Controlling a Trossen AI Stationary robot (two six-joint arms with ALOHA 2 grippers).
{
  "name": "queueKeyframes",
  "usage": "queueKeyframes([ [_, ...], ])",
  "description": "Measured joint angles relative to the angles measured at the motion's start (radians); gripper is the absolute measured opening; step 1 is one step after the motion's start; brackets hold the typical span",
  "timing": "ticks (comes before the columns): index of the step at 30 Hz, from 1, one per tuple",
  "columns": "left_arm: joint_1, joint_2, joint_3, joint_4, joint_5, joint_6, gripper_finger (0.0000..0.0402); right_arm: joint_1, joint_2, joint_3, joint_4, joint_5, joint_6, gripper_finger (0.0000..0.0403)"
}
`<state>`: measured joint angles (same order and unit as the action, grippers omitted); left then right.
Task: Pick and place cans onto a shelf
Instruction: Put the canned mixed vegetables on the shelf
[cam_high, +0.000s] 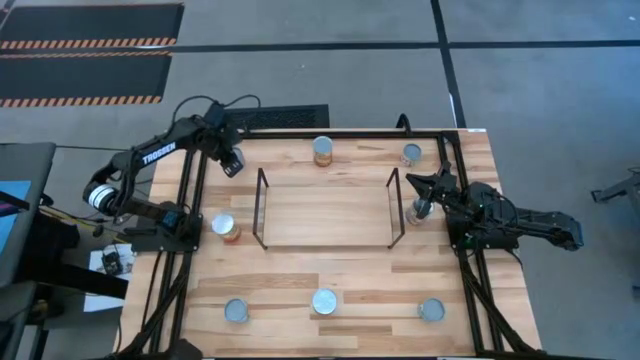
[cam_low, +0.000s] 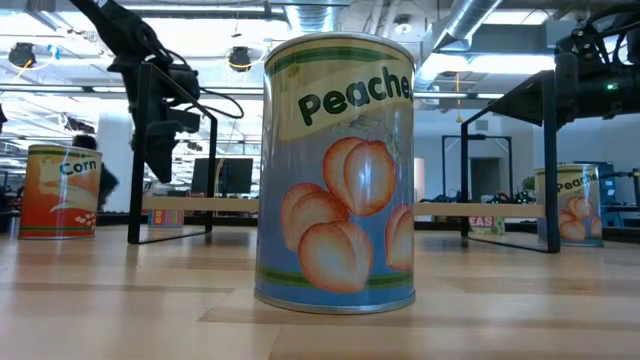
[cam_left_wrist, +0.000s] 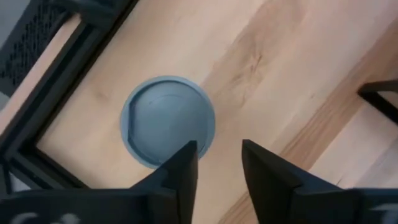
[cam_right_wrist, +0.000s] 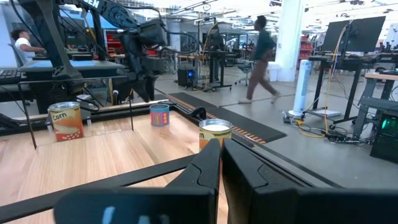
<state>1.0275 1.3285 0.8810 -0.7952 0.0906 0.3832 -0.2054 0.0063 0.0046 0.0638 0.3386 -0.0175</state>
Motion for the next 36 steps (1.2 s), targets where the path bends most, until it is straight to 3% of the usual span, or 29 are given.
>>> queueKeyframes([
  [15, -0.02, 0.0, -0.034, 0.069, -0.056, 0.11, 0.0135, 0.0, 0.0, 0.0, 0.0, 0.0, 0.0, 0.0042],
  [20, -0.036, 0.0, -0.066, 0.122, -0.146, 0.11, 0.0135, 0.0, 0.0, 0.0, 0.0, 0.0, 0.0, 0.0042],
  [25, -0.041, 0.001, -0.067, 0.144, -0.136, 0.11, 0.0135, 0.0, 0.0, 0.0, 0.0, 0.0, 0.0, 0.0042],
  [36, -0.041, 0.132, -0.064, 0.204, -0.133, 0.087, 0.0134, 0.0, 0.0, 0.0, 0.0, 0.0, 0.0, 0.0042],
])
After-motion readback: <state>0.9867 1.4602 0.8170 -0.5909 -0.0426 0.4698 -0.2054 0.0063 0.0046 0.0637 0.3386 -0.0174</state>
